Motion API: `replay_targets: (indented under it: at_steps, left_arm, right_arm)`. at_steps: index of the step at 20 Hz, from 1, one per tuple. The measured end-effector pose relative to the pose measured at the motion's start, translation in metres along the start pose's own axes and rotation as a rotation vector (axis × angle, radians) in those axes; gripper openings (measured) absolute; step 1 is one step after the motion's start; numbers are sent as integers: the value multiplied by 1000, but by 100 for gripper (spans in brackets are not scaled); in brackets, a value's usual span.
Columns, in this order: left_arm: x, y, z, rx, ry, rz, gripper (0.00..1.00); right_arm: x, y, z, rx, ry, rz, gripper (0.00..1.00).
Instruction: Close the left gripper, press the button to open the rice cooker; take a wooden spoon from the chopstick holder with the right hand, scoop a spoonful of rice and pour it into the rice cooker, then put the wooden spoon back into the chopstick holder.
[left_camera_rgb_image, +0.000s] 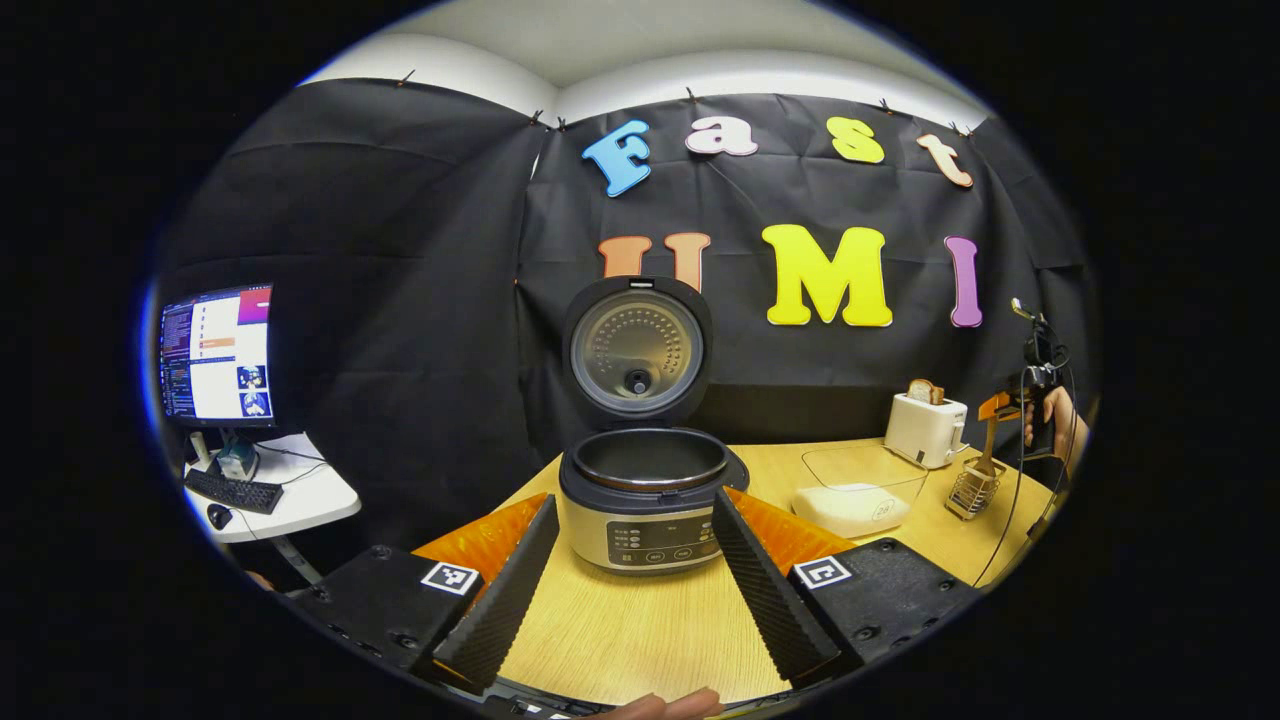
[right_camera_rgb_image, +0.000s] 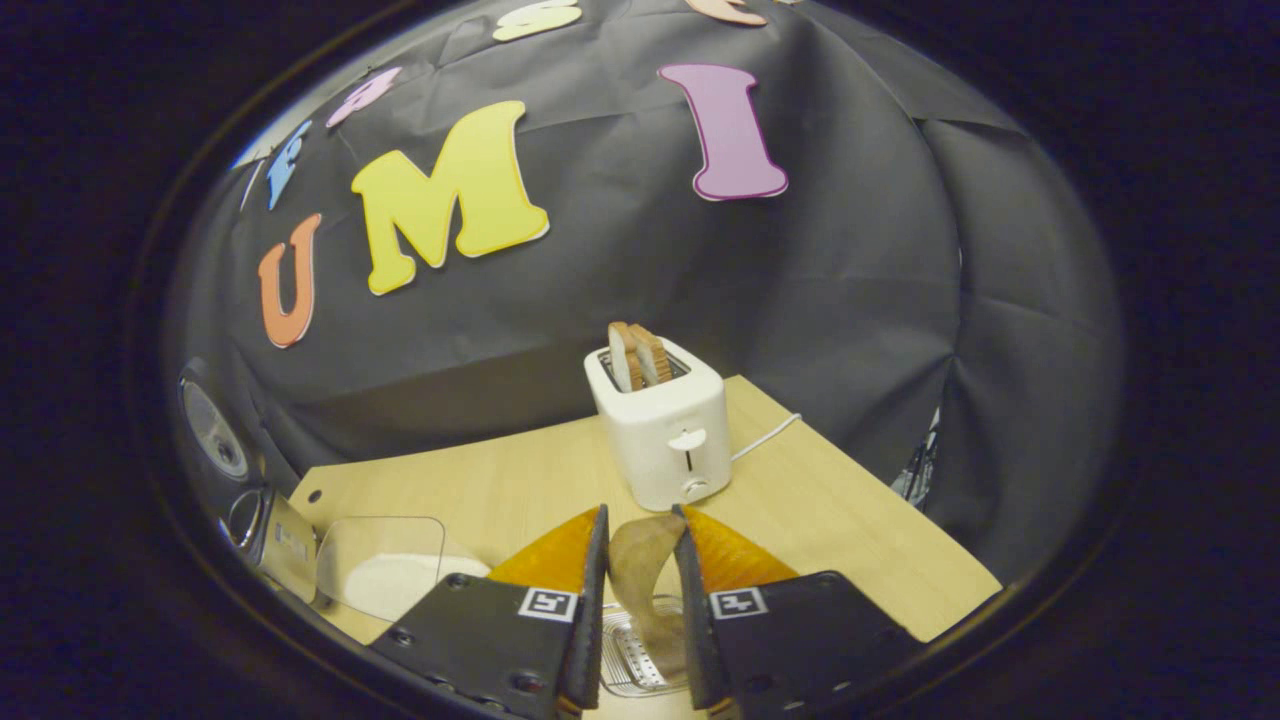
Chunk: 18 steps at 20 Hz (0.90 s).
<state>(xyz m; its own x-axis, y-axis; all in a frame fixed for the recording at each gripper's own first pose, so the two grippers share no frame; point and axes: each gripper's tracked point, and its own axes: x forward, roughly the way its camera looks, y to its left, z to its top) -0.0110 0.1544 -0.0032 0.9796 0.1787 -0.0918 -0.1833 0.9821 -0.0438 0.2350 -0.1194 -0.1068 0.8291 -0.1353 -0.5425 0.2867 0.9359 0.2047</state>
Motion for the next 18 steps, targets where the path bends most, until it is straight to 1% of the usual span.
replay_targets:
  at_steps: [1, 2, 3, 4, 5, 6, 7, 8, 9, 10, 11, 13, 14, 15, 16, 17, 18]
  left_arm:
    - [0, -2, 0, -6, 1, -7, 98]
    - [1, -5, -1, -13, 3, -13, 98]
    - [1, -6, -1, -16, 3, -14, 98]
    - [1, -7, -1, -15, 3, -11, 98]
    - [2, -6, 0, -13, 1, -3, 98]
    - [3, -5, -1, -14, -1, 4, 98]
    - [4, -7, -2, -21, 2, 0, 98]
    - [6, -11, -3, -25, 5, -17, 95]
    - [9, -15, -3, -28, 4, -33, 94]
    - [12, -16, -5, -33, 14, -34, 98]
    - [14, -13, -10, -41, 26, -19, 98]
    - [20, -14, -14, -43, 39, -11, 98]
    - [22, -16, -14, -42, 40, -7, 98]
    - [25, -16, -15, -44, 42, -4, 100]
    - [28, -18, -18, -49, 50, -7, 98]
    - [31, -19, -19, -58, 58, -11, 98]
    - [35, -20, -19, -69, 65, -17, 98]
  right_arm:
    - [-2, -2, 4, 3, -15, -5, 31]
    - [-5, -6, 6, 4, -32, -13, 33]
    - [-8, -8, 10, 2, -43, -12, 43]
    - [-12, -10, 13, 3, -55, -17, 52]
    - [-15, -9, 16, 7, -64, -7, 60]
    - [-19, -10, 16, 14, -71, 1, 78]
    - [-22, -11, 21, 19, -78, 14, 80]
    - [-28, -10, 22, 21, -87, 29, 84]
    - [-32, -11, 21, 8, -90, 31, 84]
    - [-36, -13, 19, -21, -98, 35, 85]
    - [-42, -12, 19, -51, -113, 42, 87]
    - [-54, -16, 18, -112, -153, 35, 88]
    - [-62, -19, 18, -136, -179, 29, 84]
    - [-71, -19, 16, -157, -197, 28, 90]
    - [-80, -17, 14, -181, -213, 32, 87]
    - [-88, -16, 11, -202, -227, 33, 89]
    - [-96, -15, 6, -214, -240, 34, 98]
